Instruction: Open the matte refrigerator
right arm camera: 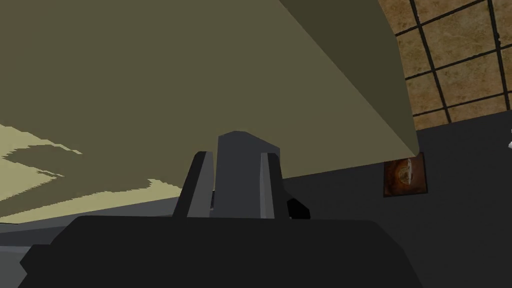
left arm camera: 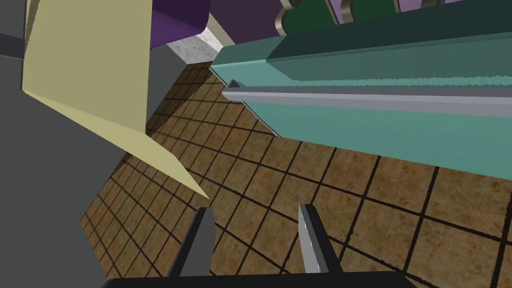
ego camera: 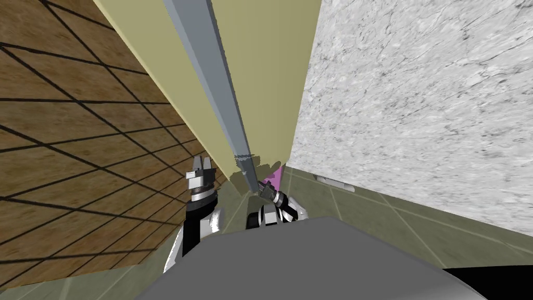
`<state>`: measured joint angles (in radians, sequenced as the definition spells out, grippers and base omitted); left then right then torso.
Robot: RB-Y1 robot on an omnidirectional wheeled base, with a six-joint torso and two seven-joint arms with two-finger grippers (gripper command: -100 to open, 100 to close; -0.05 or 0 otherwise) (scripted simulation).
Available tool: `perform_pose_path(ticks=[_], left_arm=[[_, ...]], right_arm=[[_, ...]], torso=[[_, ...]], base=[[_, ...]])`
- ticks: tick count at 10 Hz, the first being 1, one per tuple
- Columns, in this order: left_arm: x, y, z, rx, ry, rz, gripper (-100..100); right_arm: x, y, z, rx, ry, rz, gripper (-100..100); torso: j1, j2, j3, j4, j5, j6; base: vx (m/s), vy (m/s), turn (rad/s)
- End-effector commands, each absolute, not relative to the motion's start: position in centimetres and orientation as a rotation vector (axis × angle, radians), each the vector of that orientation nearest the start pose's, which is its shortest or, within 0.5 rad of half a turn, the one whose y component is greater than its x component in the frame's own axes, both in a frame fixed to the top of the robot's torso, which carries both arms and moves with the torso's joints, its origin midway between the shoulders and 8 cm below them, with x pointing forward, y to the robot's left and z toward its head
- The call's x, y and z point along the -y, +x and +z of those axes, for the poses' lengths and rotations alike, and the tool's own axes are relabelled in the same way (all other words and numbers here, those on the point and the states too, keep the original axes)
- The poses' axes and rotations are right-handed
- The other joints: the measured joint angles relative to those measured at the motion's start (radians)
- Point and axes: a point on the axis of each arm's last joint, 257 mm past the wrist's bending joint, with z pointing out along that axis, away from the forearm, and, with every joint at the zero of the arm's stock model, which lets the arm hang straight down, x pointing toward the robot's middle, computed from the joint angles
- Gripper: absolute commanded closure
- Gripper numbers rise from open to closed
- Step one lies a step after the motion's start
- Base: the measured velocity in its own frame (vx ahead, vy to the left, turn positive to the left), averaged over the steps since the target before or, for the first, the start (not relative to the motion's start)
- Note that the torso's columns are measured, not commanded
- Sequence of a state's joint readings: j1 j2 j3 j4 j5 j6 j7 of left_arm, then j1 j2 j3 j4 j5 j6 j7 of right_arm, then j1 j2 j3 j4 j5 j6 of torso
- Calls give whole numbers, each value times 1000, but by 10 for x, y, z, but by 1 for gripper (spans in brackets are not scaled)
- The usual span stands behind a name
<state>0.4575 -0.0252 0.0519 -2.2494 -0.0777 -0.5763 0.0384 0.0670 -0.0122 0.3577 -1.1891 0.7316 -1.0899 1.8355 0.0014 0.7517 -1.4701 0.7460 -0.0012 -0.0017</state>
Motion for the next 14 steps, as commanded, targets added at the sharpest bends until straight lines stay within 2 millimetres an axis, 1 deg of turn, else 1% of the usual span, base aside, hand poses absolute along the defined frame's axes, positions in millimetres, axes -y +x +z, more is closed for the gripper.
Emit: perform_pose_path(ticks=[1,2,3,9,10,11,12,14], left_arm=[[-282,338,38,-570,-567,-1272,0],[-282,338,38,-570,-567,-1272,0],[-282,338,38,-570,-567,-1272,0],[-282,338,38,-570,-567,-1272,0],[-282,338,38,-570,-567,-1272,0],[-282,338,38,-570,-567,-1272,0],[-282,338,38,-570,-567,-1272,0],[-282,338,38,-570,-567,-1272,0]], right_arm=[[-56,369,-217,-647,-963,4,-100],[-54,379,-211,-655,-958,-12,-100],[-54,379,-211,-655,-958,-12,-100],[-36,436,-174,-709,-910,-108,-100],[-36,436,-174,-709,-910,-108,-100],[-33,430,-196,-742,-938,-106,-100],[-32,431,-199,-753,-943,-107,0],[-30,431,-206,-767,-952,-108,0]], torso=[[5,-4,-1,-3,2,1],[7,-9,-3,-4,2,1],[5,-13,-6,-6,2,0],[-7,-2,-1,3,-1,3],[-7,0,-1,5,-1,4],[-6,1,0,8,-1,5],[-5,-2,-1,3,-1,4],[-2,-10,-4,-4,0,2]], base=[[-117,-51,230],[-127,-32,198],[-66,-17,50],[-75,-35,176],[-66,-29,60],[-14,-5,9],[0,0,0],[0,0,0]])
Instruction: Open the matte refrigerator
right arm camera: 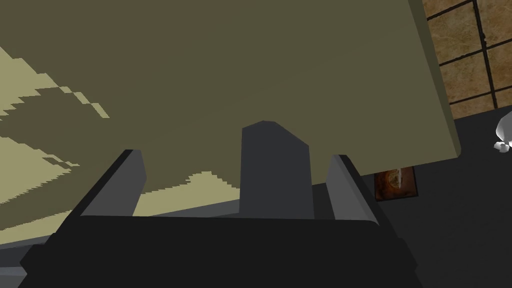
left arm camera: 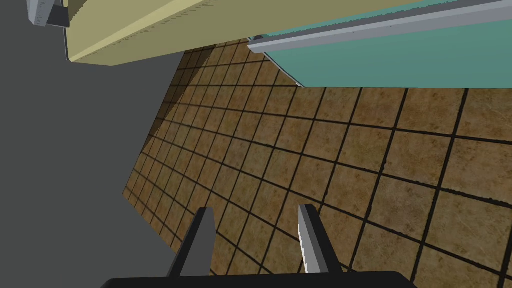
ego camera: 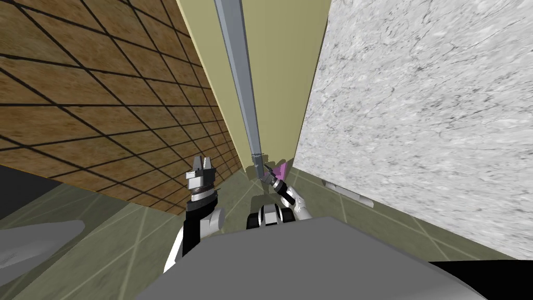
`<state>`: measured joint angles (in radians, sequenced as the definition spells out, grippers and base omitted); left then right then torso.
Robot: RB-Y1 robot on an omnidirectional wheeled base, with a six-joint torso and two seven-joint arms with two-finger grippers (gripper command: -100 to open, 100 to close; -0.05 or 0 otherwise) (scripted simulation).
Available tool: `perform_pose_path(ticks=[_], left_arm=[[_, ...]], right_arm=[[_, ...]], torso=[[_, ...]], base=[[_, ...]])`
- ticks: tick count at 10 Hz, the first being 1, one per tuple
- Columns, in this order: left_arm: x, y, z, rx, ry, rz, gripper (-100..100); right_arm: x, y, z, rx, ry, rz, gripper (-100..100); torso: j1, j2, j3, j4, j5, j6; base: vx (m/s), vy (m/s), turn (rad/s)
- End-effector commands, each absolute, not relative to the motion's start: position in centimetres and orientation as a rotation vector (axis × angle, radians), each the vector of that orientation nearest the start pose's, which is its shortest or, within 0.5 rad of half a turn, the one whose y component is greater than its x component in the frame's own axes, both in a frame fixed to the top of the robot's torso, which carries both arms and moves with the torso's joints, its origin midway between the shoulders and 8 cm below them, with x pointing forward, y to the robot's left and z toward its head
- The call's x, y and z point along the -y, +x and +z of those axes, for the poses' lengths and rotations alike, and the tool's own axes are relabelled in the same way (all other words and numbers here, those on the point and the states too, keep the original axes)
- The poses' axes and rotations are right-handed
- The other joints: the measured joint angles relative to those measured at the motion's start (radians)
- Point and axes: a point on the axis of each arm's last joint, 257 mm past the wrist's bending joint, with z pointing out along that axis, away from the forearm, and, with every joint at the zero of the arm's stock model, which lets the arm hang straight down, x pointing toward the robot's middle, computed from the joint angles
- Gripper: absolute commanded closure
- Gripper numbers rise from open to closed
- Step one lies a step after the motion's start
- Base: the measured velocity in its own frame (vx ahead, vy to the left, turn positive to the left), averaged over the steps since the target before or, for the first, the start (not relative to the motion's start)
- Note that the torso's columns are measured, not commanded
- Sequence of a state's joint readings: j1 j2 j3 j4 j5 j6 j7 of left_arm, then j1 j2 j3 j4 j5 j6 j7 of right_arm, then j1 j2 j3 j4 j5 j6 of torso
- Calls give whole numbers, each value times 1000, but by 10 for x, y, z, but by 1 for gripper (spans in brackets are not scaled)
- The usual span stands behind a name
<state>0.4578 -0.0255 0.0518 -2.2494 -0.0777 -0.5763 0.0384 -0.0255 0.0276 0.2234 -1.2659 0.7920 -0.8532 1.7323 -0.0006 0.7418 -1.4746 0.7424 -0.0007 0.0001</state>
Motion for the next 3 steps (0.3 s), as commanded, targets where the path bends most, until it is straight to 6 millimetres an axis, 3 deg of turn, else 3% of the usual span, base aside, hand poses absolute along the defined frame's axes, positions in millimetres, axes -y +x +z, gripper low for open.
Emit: perform_pose_path(ticks=[1,3], left_arm=[[-282,338,38,-570,-567,-1272,0],[-282,338,38,-570,-567,-1272,0]], right_arm=[[-30,431,-208,-771,-954,-109,0],[-29,431,-210,-774,-956,-110,0]], torso=[[1,-2,-1,-2,0,0],[1,-4,-2,-4,1,0]], base=[[0,0,0],[0,0,0]])
